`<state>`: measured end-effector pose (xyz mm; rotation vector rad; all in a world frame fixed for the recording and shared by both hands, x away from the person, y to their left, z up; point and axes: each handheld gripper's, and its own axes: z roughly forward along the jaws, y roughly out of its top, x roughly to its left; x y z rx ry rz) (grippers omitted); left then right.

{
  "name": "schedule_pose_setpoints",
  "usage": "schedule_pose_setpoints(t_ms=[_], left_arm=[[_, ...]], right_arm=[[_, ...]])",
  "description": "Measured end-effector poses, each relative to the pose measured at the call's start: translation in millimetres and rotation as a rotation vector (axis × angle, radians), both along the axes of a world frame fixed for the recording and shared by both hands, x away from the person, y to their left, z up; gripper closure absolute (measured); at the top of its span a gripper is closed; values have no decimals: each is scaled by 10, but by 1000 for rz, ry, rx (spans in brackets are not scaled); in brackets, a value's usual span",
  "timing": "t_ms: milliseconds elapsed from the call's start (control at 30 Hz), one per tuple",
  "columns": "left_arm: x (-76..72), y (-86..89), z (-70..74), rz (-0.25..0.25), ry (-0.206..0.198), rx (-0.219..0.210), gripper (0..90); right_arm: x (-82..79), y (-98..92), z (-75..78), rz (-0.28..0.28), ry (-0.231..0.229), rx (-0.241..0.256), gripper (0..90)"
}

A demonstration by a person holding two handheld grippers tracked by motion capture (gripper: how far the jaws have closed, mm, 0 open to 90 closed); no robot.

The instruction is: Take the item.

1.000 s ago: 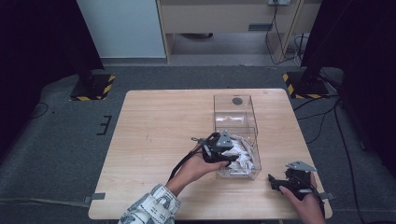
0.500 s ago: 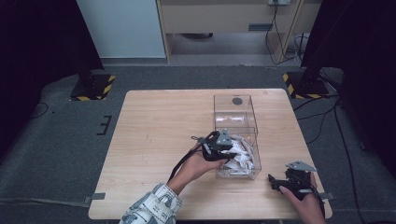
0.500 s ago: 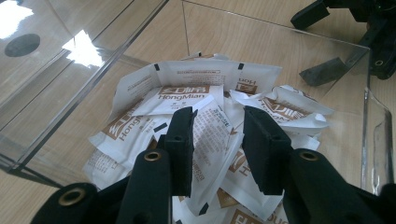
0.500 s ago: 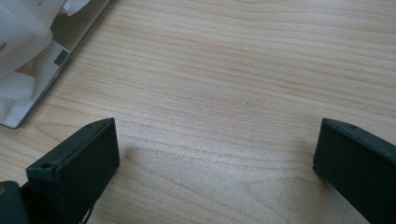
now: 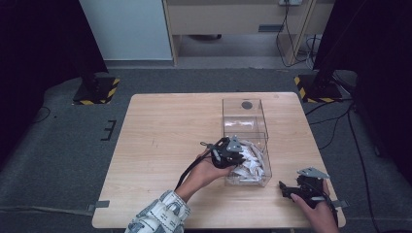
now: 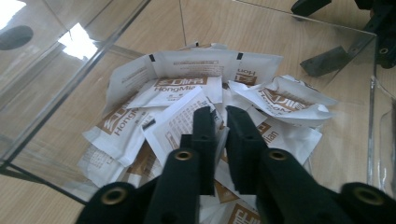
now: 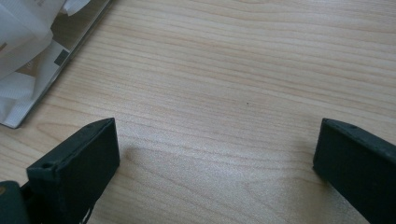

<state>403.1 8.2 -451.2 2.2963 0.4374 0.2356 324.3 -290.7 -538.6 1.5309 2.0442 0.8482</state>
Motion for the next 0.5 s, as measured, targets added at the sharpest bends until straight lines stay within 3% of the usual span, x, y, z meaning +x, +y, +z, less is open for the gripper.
schedule_pose_setpoints(t_ms=[100,400,500], left_arm=[[8,22,24,4,2,-20,885],[17,124,168,23,8,-120,890],[24,146,189,23,7,-128,891]], right_arm=[[0,0,0,0,0,0,8],[0,0,0,0,0,0,8],[0,0,0,0,0,0,8]])
